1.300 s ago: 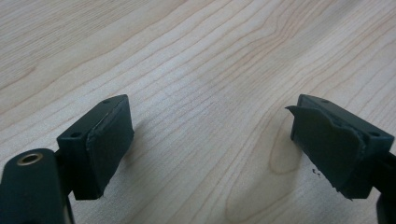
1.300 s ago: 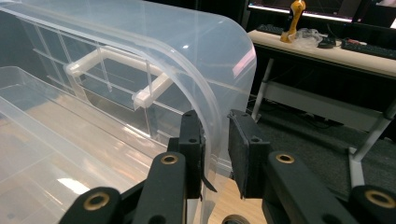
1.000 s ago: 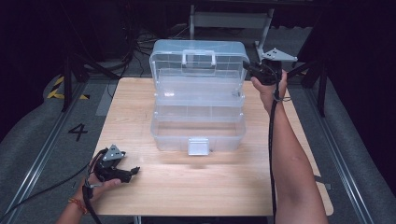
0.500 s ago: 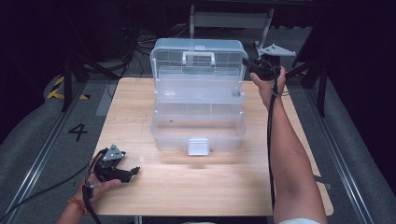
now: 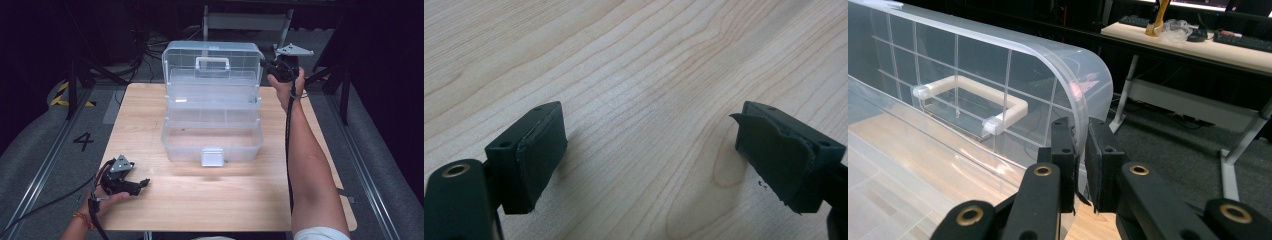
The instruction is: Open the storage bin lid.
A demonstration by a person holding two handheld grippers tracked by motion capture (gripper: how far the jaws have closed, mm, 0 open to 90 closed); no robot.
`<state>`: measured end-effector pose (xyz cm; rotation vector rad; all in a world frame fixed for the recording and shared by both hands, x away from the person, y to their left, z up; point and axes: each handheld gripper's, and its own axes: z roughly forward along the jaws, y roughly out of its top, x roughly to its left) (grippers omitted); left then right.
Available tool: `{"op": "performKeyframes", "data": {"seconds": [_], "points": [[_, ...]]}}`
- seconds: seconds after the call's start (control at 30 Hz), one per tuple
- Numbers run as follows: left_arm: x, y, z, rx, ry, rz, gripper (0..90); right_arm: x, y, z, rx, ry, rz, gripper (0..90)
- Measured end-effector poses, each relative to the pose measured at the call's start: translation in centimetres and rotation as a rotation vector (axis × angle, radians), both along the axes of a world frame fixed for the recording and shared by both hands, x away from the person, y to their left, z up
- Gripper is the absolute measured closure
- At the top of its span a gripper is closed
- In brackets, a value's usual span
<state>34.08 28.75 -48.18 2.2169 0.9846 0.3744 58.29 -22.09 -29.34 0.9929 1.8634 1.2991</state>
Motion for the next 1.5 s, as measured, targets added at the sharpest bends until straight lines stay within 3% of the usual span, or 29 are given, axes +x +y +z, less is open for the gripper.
{"op": "performKeyframes", "data": {"seconds": [1.5], "points": [[0.0,0.0,0.0,0.001,-0.001,-0.001,13.6,3.9,0.4,-0.3,-0.016,0.072,-0.015,82.5]]}}
